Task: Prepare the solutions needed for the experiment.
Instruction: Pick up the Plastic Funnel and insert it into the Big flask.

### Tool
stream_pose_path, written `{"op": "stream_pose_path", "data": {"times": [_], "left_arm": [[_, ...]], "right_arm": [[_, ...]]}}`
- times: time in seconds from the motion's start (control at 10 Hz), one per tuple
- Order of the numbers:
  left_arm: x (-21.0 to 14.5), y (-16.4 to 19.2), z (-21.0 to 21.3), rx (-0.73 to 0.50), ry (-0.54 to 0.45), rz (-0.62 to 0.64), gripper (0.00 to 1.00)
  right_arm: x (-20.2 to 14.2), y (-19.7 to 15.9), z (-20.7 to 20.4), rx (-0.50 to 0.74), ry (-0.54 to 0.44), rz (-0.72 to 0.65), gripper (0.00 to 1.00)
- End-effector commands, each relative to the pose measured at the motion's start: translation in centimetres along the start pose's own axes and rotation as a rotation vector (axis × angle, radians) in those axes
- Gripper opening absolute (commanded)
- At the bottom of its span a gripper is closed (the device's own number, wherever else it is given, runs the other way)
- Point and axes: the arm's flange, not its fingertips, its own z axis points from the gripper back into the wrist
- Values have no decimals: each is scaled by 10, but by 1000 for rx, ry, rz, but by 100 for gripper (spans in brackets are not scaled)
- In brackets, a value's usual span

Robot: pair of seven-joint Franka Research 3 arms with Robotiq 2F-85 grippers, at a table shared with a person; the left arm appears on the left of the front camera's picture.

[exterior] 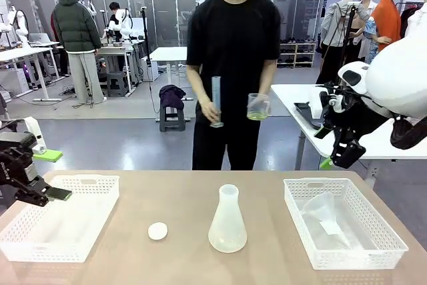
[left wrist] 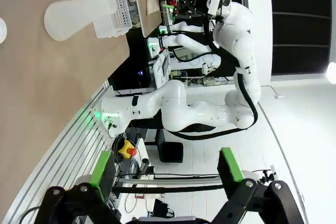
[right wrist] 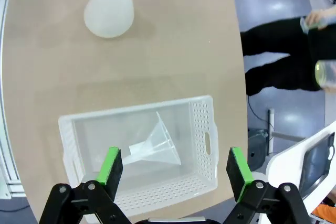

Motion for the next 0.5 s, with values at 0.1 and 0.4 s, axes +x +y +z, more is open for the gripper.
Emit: {"op": "stream_pose_path", "data": {"times": [0.1, 0.4], "left_arm": [[-3, 0, 7, -10, -2, -4, 100], [-3, 0, 7, -10, -2, -4, 100]], "right_arm": [[5, 4, 7, -18, -28, -21, 100], [4, 1, 4, -9, -10, -12, 100]]}}
